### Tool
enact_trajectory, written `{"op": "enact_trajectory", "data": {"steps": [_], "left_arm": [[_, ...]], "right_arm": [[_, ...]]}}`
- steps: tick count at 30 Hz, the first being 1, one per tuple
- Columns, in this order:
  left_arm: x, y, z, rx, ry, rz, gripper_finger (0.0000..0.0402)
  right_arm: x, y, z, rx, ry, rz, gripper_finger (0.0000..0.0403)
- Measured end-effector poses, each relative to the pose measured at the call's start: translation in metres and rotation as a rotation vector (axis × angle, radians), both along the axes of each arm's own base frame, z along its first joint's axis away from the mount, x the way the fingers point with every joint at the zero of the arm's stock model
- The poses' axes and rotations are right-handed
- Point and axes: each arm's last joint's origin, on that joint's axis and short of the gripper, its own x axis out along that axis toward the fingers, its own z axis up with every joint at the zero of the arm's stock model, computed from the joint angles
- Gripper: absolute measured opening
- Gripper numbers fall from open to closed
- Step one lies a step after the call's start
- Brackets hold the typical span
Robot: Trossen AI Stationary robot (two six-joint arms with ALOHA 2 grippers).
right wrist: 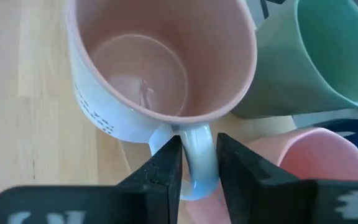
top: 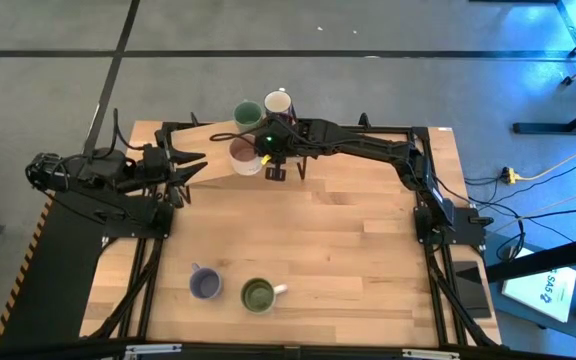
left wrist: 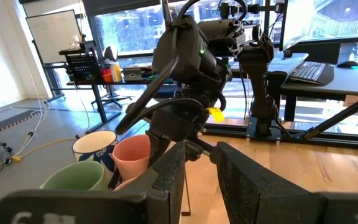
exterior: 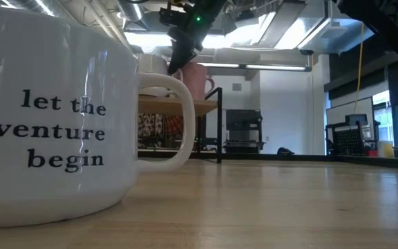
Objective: Place coffee mugs
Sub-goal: Put the light brown mug on the shelf
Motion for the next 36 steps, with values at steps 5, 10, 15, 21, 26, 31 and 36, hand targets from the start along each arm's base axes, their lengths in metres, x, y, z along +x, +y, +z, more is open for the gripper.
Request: {"op": "enact_trajectory", "data": {"steps": [5, 10, 15, 21, 26, 31, 36], "left_arm": [[0.0, 0.0, 0.0, 0.0, 0.001, 0.0, 0.0085], [0.0, 0.0, 0.0, 0.0, 0.002, 0.0, 0.0085], [0.0, 0.0, -0.002, 0.006, 0.026, 0.0, 0.0085], [0.0, 0.0, -0.003, 0.007, 0.032, 0.0, 0.0085], [0.0, 0.001, -0.004, 0.01, 0.041, 0.021, 0.0085], [-0.001, 0.002, -0.004, 0.012, 0.044, 0.063, 0.0085], [-0.001, 0.002, -0.004, 0.01, 0.043, 0.074, 0.0085]], "right_arm": [[0.001, 0.0, 0.001, -0.011, -0.007, 0.029, 0.0101], [0.002, 0.0, 0.002, -0.016, -0.02, 0.031, 0.0148], [0.005, -0.001, 0.01, -0.062, -0.062, 0.041, 0.0174], [0.001, -0.001, 0.025, -0.099, -0.061, 0.06, 0.0173], [0.004, 0.012, 0.045, -0.095, -0.18, 0.156, 0.0169], [0.023, 0.042, 0.04, -0.154, -0.232, 0.274, 0.0095], [0.044, 0.061, 0.014, -0.175, -0.219, 0.33, 0.0011]]}}
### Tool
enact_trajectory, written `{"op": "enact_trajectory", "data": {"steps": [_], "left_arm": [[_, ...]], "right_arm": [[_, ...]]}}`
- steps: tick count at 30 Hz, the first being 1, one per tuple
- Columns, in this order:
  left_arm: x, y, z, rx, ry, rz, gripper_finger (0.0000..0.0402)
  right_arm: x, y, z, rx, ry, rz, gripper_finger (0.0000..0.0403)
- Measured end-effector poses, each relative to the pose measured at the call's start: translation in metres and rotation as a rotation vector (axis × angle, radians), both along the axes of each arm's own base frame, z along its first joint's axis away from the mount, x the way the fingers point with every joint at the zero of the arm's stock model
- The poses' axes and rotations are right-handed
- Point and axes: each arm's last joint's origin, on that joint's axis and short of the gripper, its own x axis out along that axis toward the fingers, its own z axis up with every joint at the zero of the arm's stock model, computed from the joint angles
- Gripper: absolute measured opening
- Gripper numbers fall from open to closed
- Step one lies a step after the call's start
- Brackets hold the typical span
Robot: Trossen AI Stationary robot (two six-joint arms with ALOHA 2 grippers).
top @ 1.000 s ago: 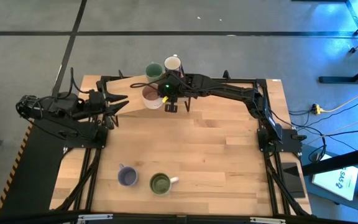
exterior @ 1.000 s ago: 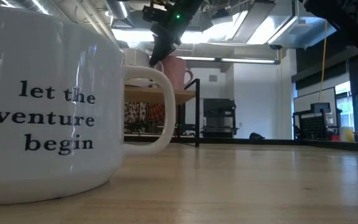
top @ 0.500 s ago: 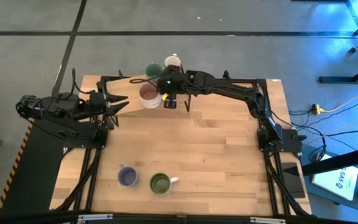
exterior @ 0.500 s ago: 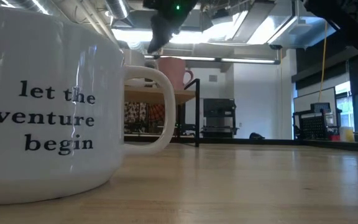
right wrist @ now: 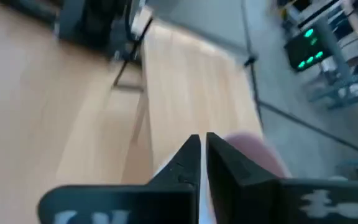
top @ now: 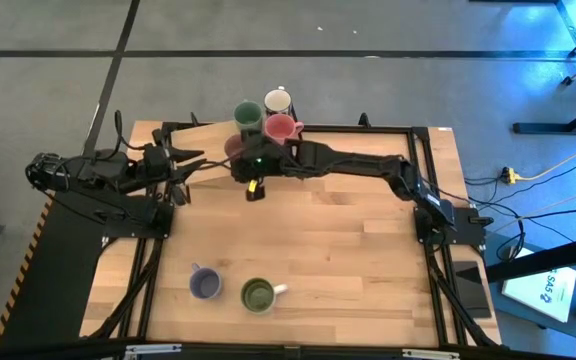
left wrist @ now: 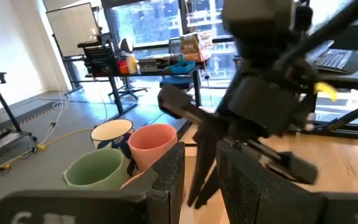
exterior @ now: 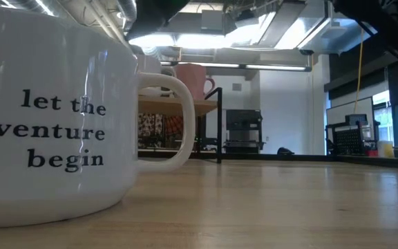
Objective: Place coffee mugs
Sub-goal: Put the light brown mug on the shelf
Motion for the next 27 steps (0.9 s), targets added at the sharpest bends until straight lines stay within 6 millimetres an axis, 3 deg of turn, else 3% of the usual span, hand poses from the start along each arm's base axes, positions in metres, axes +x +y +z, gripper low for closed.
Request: {"op": "enact_trajectory", "data": {"steps": [6, 11, 14, 16, 18, 21, 27], "left_arm": [[-0.004, 0.005, -0.011, -0.062, 0.053, 0.21, 0.0085], [-0.003, 0.006, -0.026, -0.155, 0.124, 0.258, 0.0081], [0.003, 0.006, -0.04, -0.223, 0.159, 0.288, 0.0056], [0.01, 0.005, -0.053, -0.268, 0.183, 0.268, 0.0029], [0.016, 0.005, -0.063, -0.319, 0.163, 0.259, 0.0008], [0.023, 0.007, -0.077, -0.348, 0.138, 0.279, 0.0006], [0.033, 0.012, -0.085, -0.39, 0.035, 0.261, 0.0001]], "right_arm": [[0.003, 0.015, -0.006, -0.072, 0.024, -0.058, 0.0003], [-0.008, 0.018, 0.017, -0.072, -0.006, -0.037, 0.0002], [-0.018, 0.021, 0.026, -0.085, 0.01, -0.054, 0.0002], [-0.025, 0.022, 0.039, -0.095, -0.016, -0.064, 0.0001], [-0.042, 0.022, 0.065, -0.113, -0.064, -0.096, 0.0001], [-0.07, 0.021, 0.1, -0.148, -0.123, -0.158, 0.0001], [-0.098, 0.019, 0.126, -0.244, -0.123, -0.244, 0.0]]}}
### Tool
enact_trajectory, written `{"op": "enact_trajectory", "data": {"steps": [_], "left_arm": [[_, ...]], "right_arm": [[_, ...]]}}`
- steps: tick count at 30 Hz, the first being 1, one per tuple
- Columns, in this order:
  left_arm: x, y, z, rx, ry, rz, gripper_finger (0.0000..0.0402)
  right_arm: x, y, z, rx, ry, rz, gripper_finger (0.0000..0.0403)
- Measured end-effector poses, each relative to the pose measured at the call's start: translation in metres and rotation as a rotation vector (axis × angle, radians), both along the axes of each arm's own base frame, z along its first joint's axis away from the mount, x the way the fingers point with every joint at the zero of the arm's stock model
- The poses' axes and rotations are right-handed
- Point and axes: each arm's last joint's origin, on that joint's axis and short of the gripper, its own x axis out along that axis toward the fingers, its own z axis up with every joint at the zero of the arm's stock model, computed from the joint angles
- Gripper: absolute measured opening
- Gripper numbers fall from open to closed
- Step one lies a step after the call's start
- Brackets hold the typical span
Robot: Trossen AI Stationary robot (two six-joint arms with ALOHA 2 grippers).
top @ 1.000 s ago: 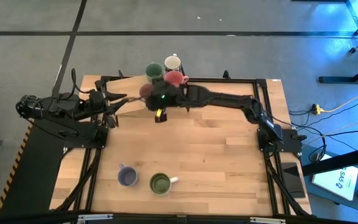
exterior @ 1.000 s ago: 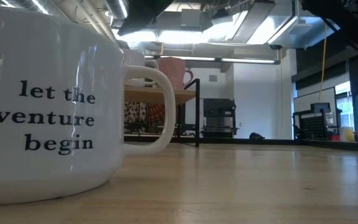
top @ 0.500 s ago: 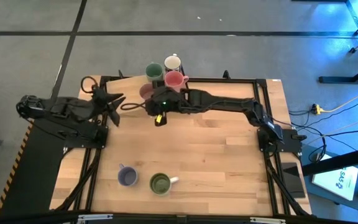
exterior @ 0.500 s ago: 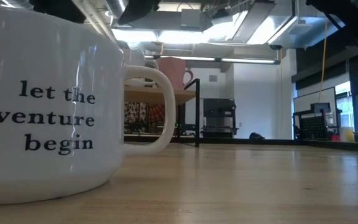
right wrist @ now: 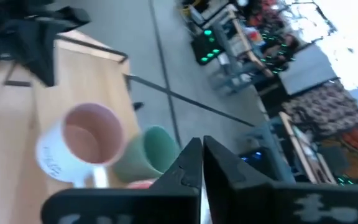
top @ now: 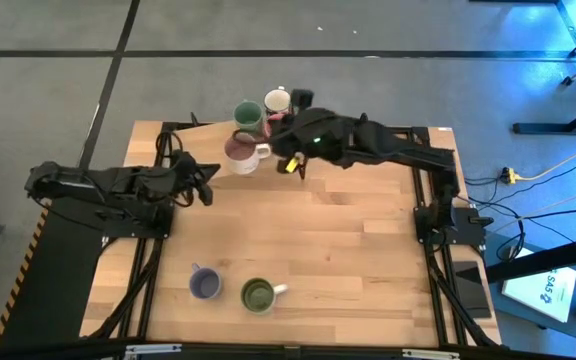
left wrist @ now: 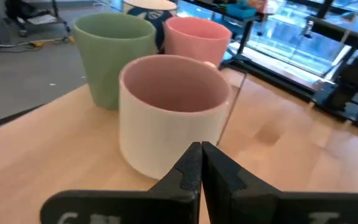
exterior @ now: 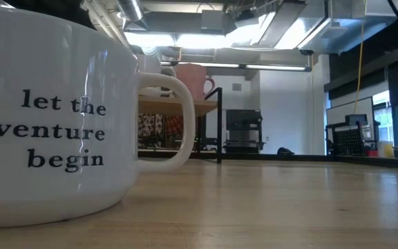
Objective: Place coffee mugs
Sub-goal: Put the light brown mug on the shelf
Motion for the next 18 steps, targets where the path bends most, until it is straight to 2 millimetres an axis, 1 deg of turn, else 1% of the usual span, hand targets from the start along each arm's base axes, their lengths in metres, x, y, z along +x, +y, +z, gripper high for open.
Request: {"op": "enact_trajectory", "data": {"steps": [2, 4, 8, 14, 18], "left_arm": [[0.004, 0.002, -0.001, 0.002, -0.001, 0.007, 0.0001], [0.005, 0.005, -0.002, 0.004, 0.007, 0.03, 0.0001], [0.007, 0.011, -0.004, 0.006, 0.018, 0.07, 0.0001], [0.018, 0.019, -0.007, 0.021, 0.055, 0.08, 0.0], [0.022, 0.026, -0.011, 0.022, 0.089, 0.116, 0.0]], "right_arm": [[-0.01, -0.001, 0.009, -0.015, -0.01, -0.024, 0.0], [-0.014, -0.001, 0.011, -0.033, 0.002, -0.035, 0.0], [-0.013, -0.001, 0.007, -0.035, 0.042, -0.031, 0.0], [-0.015, -0.001, 0.004, -0.034, 0.081, -0.026, 0.0], [-0.015, -0.001, 0.004, -0.051, 0.097, -0.018, 0.0]]}}
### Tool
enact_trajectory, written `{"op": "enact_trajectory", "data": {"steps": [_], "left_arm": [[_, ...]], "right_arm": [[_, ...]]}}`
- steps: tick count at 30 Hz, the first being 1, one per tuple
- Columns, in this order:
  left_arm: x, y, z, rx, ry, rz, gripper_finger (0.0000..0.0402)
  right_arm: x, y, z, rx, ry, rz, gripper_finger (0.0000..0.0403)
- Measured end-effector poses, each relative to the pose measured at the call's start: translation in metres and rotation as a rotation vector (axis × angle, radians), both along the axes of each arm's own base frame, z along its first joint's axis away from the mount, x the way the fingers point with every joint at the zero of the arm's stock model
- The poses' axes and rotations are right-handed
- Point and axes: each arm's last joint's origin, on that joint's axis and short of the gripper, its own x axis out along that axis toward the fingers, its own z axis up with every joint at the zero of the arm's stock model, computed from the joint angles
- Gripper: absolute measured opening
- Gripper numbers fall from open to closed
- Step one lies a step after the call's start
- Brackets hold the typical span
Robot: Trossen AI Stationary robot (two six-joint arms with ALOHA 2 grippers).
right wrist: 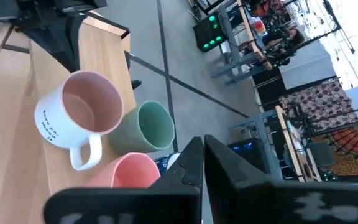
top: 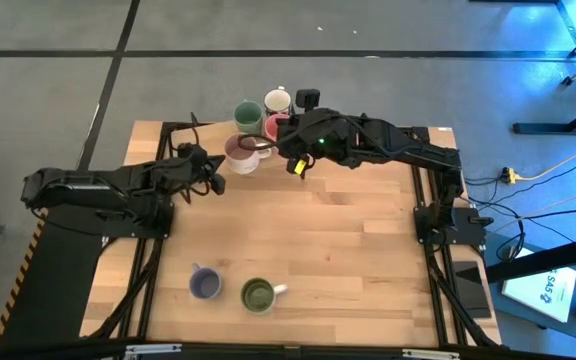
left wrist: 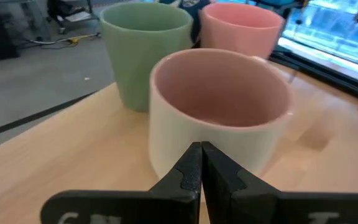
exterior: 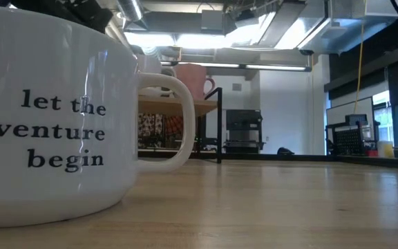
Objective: Place coffee mugs
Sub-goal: Put the light brown mug on the shelf
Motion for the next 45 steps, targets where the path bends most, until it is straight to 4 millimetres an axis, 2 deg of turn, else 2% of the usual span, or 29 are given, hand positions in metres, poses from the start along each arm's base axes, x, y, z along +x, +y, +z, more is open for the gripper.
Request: {"op": "enact_trajectory", "data": {"steps": [11, 16, 22, 31, 45], "left_arm": [[0.001, 0.015, 0.003, 0.01, -0.041, 0.09, 0.0], [0.01, 0.019, 0.003, 0.009, -0.062, 0.054, 0.0], [0.018, 0.021, -0.004, -0.008, -0.024, 0.039, 0.0], [0.031, 0.024, -0.006, 0.0, -0.059, 0.039, 0.0], [0.032, 0.027, -0.004, 0.066, -0.032, 0.082, 0.0]], "right_arm": [[-0.002, 0.0, -0.004, -0.008, 0.061, 0.024, 0.0], [-0.003, -0.003, -0.005, -0.027, 0.088, 0.02, 0.0], [-0.004, -0.006, -0.007, -0.032, 0.118, 0.015, 0.0], [-0.005, -0.008, -0.008, -0.047, 0.153, 0.021, 0.0], [-0.006, -0.007, -0.011, -0.031, 0.184, 0.059, 0.0]]}}
